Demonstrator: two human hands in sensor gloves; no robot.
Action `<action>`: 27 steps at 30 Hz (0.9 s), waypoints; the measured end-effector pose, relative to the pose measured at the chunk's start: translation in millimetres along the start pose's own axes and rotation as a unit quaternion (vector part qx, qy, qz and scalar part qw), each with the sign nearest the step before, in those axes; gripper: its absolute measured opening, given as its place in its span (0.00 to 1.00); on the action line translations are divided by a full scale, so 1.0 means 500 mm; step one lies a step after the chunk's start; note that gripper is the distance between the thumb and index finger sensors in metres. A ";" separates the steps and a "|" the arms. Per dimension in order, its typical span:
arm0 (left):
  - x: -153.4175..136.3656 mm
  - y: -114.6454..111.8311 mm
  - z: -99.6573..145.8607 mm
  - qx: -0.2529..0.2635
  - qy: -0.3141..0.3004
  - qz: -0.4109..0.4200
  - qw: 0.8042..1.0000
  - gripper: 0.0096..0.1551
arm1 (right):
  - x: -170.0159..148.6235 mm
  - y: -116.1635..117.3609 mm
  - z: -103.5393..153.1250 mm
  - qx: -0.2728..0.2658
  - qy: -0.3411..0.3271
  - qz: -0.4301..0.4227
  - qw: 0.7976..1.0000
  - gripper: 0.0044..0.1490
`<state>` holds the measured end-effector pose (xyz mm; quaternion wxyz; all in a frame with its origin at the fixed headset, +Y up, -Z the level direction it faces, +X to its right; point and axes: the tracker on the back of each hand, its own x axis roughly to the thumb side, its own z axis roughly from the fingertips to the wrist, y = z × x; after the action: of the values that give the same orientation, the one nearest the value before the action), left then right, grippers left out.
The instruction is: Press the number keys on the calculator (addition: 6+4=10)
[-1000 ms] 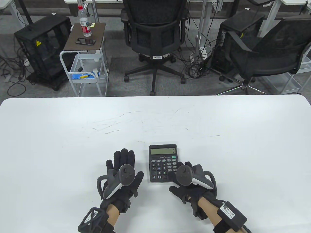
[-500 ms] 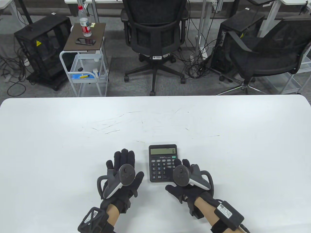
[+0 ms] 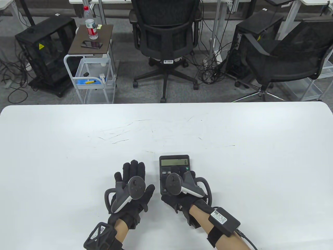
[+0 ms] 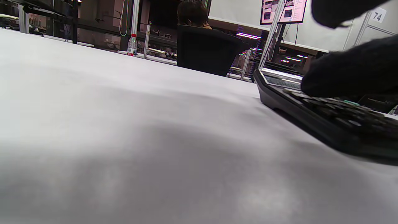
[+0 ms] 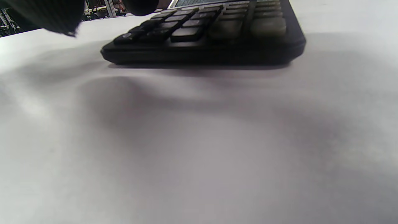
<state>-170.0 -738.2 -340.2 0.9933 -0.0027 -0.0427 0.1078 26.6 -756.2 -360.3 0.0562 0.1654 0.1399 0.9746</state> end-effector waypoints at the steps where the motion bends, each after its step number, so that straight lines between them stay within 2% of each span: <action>1: 0.000 0.000 0.000 0.000 0.000 0.000 1.000 0.53 | 0.000 0.000 -0.001 0.000 0.000 -0.001 1.000 0.49; 27: 0.001 -0.001 0.000 0.000 -0.001 -0.003 1.000 0.53 | -0.001 0.006 -0.002 -0.004 0.003 0.010 1.000 0.48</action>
<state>-169.3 -738.6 -339.9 0.9936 -0.0022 -0.0440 0.1045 26.3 -759.3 -360.3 0.0471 0.1632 0.1346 0.9762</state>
